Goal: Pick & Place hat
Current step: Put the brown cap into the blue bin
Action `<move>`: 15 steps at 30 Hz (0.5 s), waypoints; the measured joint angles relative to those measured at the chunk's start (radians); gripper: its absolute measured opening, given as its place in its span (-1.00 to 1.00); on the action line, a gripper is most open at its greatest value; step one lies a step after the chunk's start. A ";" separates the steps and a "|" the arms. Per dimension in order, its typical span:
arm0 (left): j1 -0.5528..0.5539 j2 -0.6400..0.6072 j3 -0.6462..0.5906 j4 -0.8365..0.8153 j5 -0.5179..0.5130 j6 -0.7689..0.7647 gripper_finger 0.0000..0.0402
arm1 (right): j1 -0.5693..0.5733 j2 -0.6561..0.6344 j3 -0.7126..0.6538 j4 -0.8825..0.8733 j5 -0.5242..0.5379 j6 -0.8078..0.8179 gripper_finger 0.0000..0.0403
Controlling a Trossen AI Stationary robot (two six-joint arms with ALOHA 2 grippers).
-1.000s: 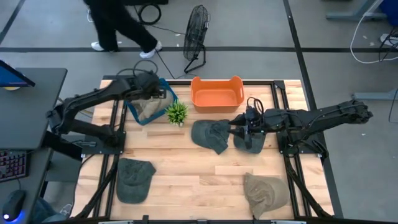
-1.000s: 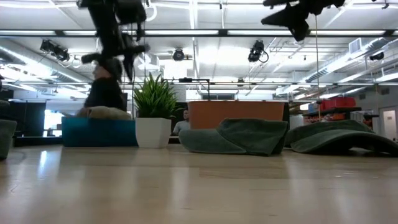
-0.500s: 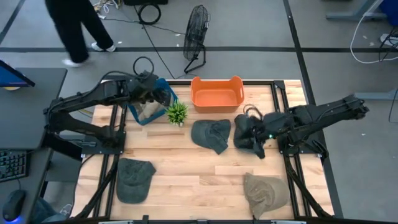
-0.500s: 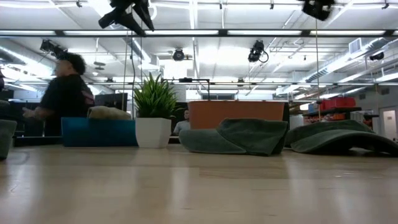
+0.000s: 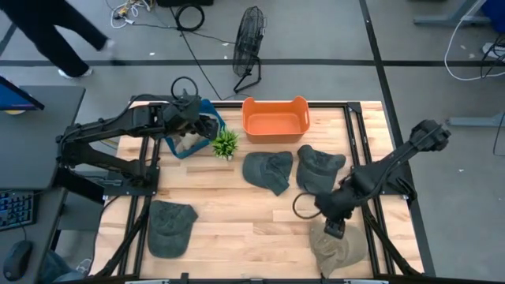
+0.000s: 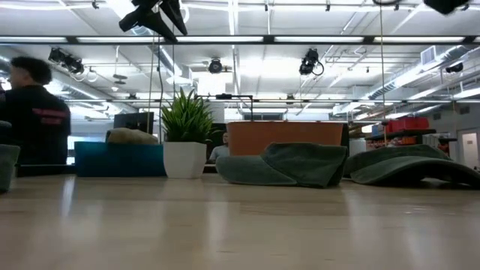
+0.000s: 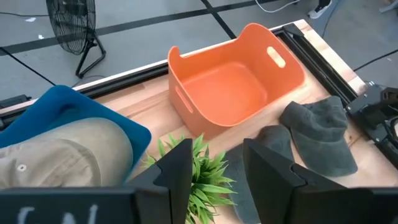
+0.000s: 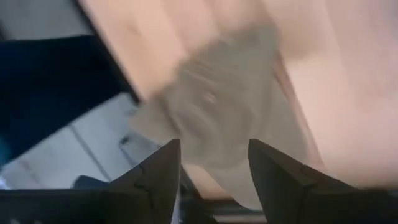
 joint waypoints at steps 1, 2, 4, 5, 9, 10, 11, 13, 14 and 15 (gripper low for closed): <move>0.000 0.000 0.000 0.000 0.000 0.000 -0.27 | 0.007 0.019 -0.001 -0.017 0.000 0.009 -0.05; 0.000 0.000 0.000 0.000 0.000 0.000 -0.27 | 0.013 0.037 -0.006 -0.022 0.000 0.019 -0.05; 0.000 0.000 0.000 0.000 0.000 0.000 -0.27 | 0.022 0.071 -0.026 -0.015 -0.009 0.044 -0.05; -0.002 0.000 0.000 0.000 0.000 0.000 -0.27 | 0.025 0.089 -0.036 -0.001 -0.020 0.055 -0.05; -0.014 0.000 0.000 -0.001 0.000 0.001 -0.27 | 0.029 0.147 -0.078 0.061 -0.067 0.095 -0.05; -0.018 0.000 0.000 -0.001 0.000 0.001 -0.27 | 0.029 0.157 -0.091 0.085 -0.069 0.112 -0.05; -0.022 0.000 0.000 -0.001 0.000 0.001 -0.27 | 0.029 0.168 -0.102 0.104 -0.071 0.128 -0.05; -0.030 0.000 -0.001 -0.001 0.000 0.001 -0.27 | 0.028 0.187 -0.124 0.127 -0.071 0.152 -0.05; -0.034 0.000 -0.001 -0.001 0.000 0.001 -0.27 | 0.028 0.195 -0.135 0.134 -0.071 0.160 -0.05; -0.038 0.000 -0.001 -0.001 0.000 0.001 -0.27 | 0.028 0.202 -0.149 0.143 -0.075 0.170 -0.05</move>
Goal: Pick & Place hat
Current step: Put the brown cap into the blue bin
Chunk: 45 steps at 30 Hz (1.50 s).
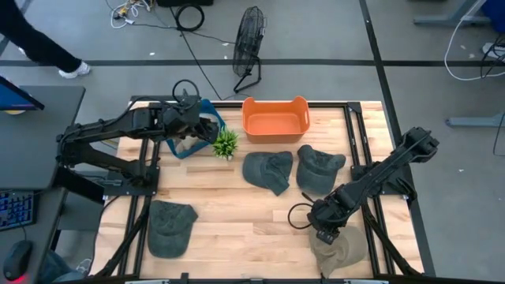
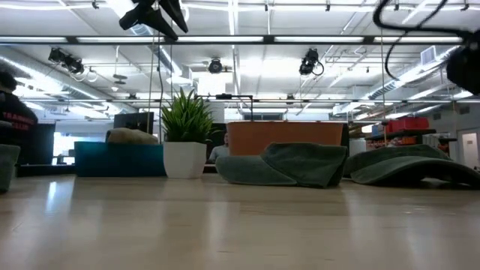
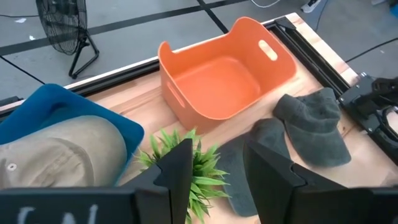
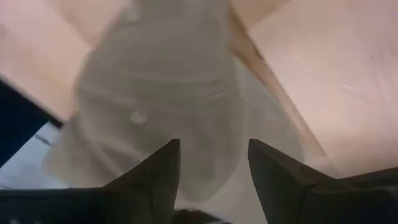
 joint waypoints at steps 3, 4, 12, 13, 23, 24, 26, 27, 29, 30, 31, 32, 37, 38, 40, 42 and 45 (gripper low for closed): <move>-0.010 0.000 0.000 0.000 0.000 0.000 -0.27 | 0.000 0.014 -0.058 0.081 -0.036 0.026 -0.05; -0.012 0.000 0.000 0.000 0.000 0.001 -0.27 | 0.000 0.014 -0.078 0.127 -0.048 0.038 -0.05; -0.022 0.000 0.000 0.000 0.001 0.002 -0.27 | -0.002 0.011 -0.129 0.222 -0.077 0.048 -0.38; -0.022 0.000 0.000 0.000 0.000 0.002 -0.27 | -0.002 0.010 -0.129 0.224 -0.081 0.038 -0.50; -0.031 0.000 0.000 0.007 0.158 -0.001 -0.30 | -0.070 -0.055 -0.018 0.167 -0.132 -0.034 -0.94; -0.036 0.000 0.000 0.008 0.172 -0.001 -0.31 | -0.087 -0.065 0.009 0.132 -0.116 -0.050 -0.96; -0.049 0.000 0.000 0.008 0.183 -0.001 -0.32 | -0.123 -0.085 0.072 0.070 -0.077 -0.098 -0.97; -0.056 0.000 0.000 0.008 0.187 -0.004 -0.33 | -0.141 -0.092 0.105 0.030 -0.052 -0.128 -0.97; -0.069 0.000 0.000 0.010 0.196 -0.006 -0.34 | -0.181 -0.100 0.175 -0.062 0.008 -0.194 -0.97; -0.076 0.000 0.000 0.013 0.200 -0.006 -0.34 | -0.204 -0.100 0.212 -0.098 0.034 -0.230 -0.98; -0.085 0.000 0.000 0.019 0.202 -0.006 -0.34 | -0.226 -0.100 0.249 -0.132 0.062 -0.267 -0.98; -0.092 0.000 0.000 0.028 0.205 -0.006 -0.34 | -0.251 -0.100 0.287 -0.162 0.088 -0.303 -0.98; -0.132 0.000 0.000 0.093 0.209 -0.001 -0.34 | -0.384 -0.100 0.445 -0.190 0.209 -0.438 -0.99; -0.139 0.000 0.000 0.115 0.209 0.000 -0.34 | -0.411 -0.100 0.474 -0.187 0.234 -0.457 -0.99; -0.154 0.000 0.000 0.161 0.209 0.000 -0.34 | -0.467 -0.100 0.520 -0.178 0.290 -0.504 -0.99; -0.165 0.000 0.000 0.205 0.209 0.025 -0.34 | -0.519 -0.100 0.551 -0.160 0.347 -0.548 -0.99; -0.174 0.000 0.000 0.239 0.208 0.056 -0.34 | -0.591 -0.100 0.572 -0.110 0.393 -0.634 -0.99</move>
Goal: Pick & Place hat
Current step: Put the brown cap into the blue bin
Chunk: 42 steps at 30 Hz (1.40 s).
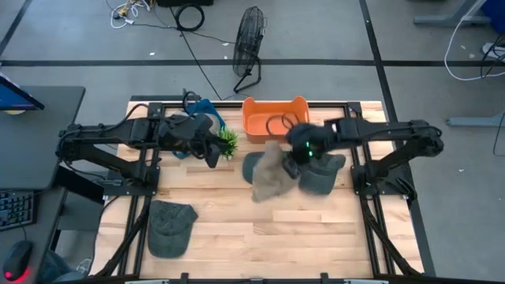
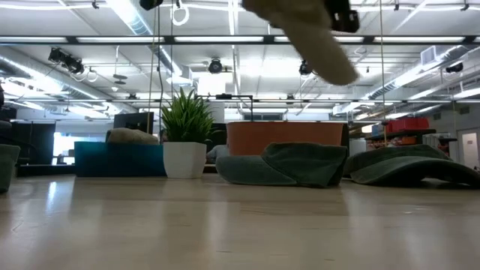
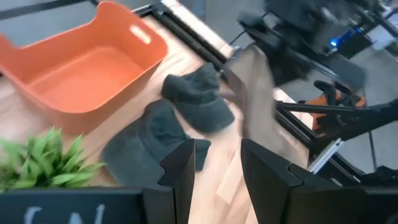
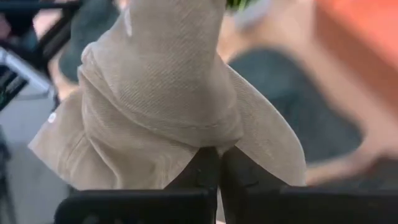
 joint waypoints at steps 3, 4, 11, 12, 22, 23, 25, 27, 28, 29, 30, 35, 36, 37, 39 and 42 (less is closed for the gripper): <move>0.001 0.003 0.000 0.007 -0.027 -0.025 -0.34 | -0.057 0.000 0.001 0.044 0.047 -0.085 -0.99; 0.001 0.004 0.000 0.008 -0.038 -0.026 -0.34 | -0.074 0.002 0.001 0.060 0.065 -0.103 -0.99; 0.001 0.035 -0.001 0.062 -0.064 0.051 -0.34 | -0.161 0.015 0.001 0.256 0.086 -0.184 -0.99; 0.001 0.047 -0.001 0.084 -0.067 0.071 -0.34 | -0.169 0.016 0.001 0.273 0.082 -0.195 -0.99; 0.046 0.141 0.000 0.140 -0.138 0.132 -0.34 | -0.200 0.039 0.001 0.381 0.004 -0.262 -0.99; 0.054 0.149 0.000 0.131 -0.138 0.132 -0.34 | -0.199 0.041 0.001 0.387 -0.005 -0.269 -0.99; 0.068 0.167 0.000 0.138 -0.138 0.130 -0.34 | -0.199 0.043 0.001 0.383 -0.029 -0.278 -0.99; 0.079 0.178 0.000 0.136 -0.134 0.130 -0.34 | -0.199 0.044 0.001 0.382 -0.046 -0.277 -0.99; 0.082 0.181 0.000 0.140 -0.131 0.133 -0.34 | -0.199 0.044 0.001 0.378 -0.046 -0.277 -0.99; 0.082 0.183 0.000 0.141 -0.127 0.142 -0.34 | -0.199 0.044 0.001 0.367 -0.044 -0.278 -0.99; 0.082 0.183 0.000 0.141 -0.126 0.150 -0.34 | -0.199 0.044 0.001 0.353 -0.035 -0.278 -0.99; 0.057 0.177 0.000 0.134 -0.115 0.209 -0.31 | -0.206 0.044 0.001 0.266 0.036 -0.278 -0.99; 0.053 0.175 0.000 0.136 -0.106 0.220 -0.29 | -0.209 0.044 0.001 0.251 0.040 -0.278 -0.99; 0.051 0.174 0.000 0.139 -0.096 0.225 -0.25 | -0.211 0.044 0.001 0.242 0.041 -0.278 -0.99; 0.053 0.175 0.000 0.137 -0.070 0.231 -0.16 | -0.213 0.044 0.001 0.246 0.041 -0.278 -0.99; 0.065 0.186 0.001 0.156 -0.067 0.231 0.03 | -0.213 0.044 0.001 0.273 0.038 -0.278 -0.99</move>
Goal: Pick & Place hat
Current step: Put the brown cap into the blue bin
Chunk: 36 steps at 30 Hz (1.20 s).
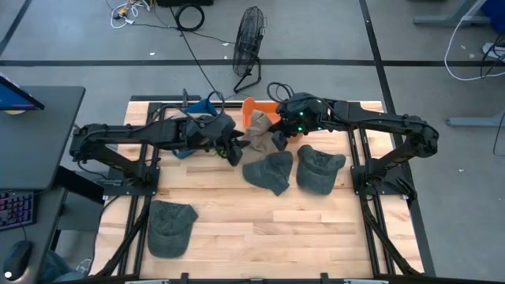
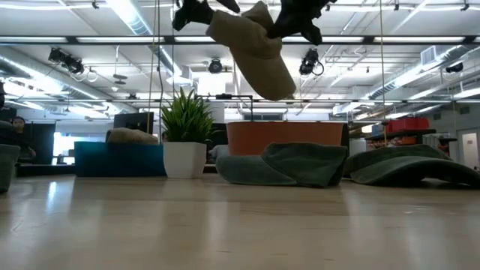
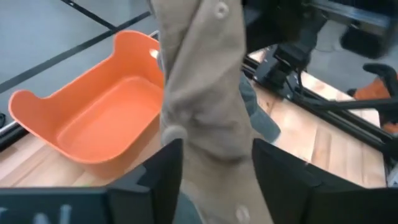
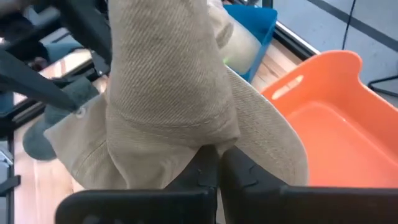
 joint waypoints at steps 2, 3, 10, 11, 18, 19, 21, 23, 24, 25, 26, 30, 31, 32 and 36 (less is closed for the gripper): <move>0.011 0.009 -0.001 0.008 0.000 0.000 0.16 | 0.000 0.000 0.000 0.018 -0.017 0.000 -0.99; 0.014 0.014 -0.001 0.033 -0.001 0.000 0.22 | 0.000 0.000 0.000 0.023 -0.021 0.000 -0.99; 0.045 0.041 -0.001 0.103 -0.001 0.000 0.41 | 0.001 0.002 0.000 0.040 -0.058 -0.027 -0.99; 0.047 0.048 -0.001 0.109 -0.004 0.000 0.41 | 0.001 0.002 0.000 0.046 -0.067 -0.029 -0.99; 0.060 0.084 0.000 0.114 -0.008 0.000 0.28 | 0.009 0.002 0.000 0.084 -0.101 -0.031 -0.99; 0.060 0.085 0.000 0.113 -0.008 0.000 0.24 | 0.009 0.002 0.000 0.084 -0.098 -0.031 -0.99; 0.060 0.088 0.000 0.105 -0.008 0.000 0.11 | 0.009 0.002 0.000 0.080 -0.081 -0.031 -0.99; 0.060 0.089 0.000 0.098 -0.008 0.000 -0.04 | 0.009 0.002 0.000 0.067 -0.053 -0.032 -0.98; 0.060 0.089 0.000 0.099 -0.008 0.000 -0.14 | 0.009 0.003 0.000 0.062 -0.045 -0.032 -0.97; 0.060 0.089 0.000 0.100 -0.008 0.000 -0.22 | 0.008 0.002 0.000 0.058 -0.039 -0.032 -0.96; 0.060 0.089 0.000 0.101 -0.008 0.000 -0.31 | 0.008 0.002 0.000 0.052 -0.033 -0.032 -0.94; 0.063 0.089 0.000 0.102 -0.008 -0.002 -0.66 | 0.008 0.002 0.000 0.044 -0.033 -0.032 -0.87; 0.063 0.089 0.000 0.102 -0.008 -0.005 -0.74 | 0.008 0.002 0.000 0.043 -0.038 -0.036 -0.84; 0.063 0.089 0.000 0.102 -0.007 -0.008 -0.82 | 0.008 0.002 0.000 0.041 -0.041 -0.046 -0.81; 0.063 0.089 0.000 0.105 -0.004 -0.052 -0.92 | 0.008 0.002 0.000 0.040 -0.040 -0.055 -0.64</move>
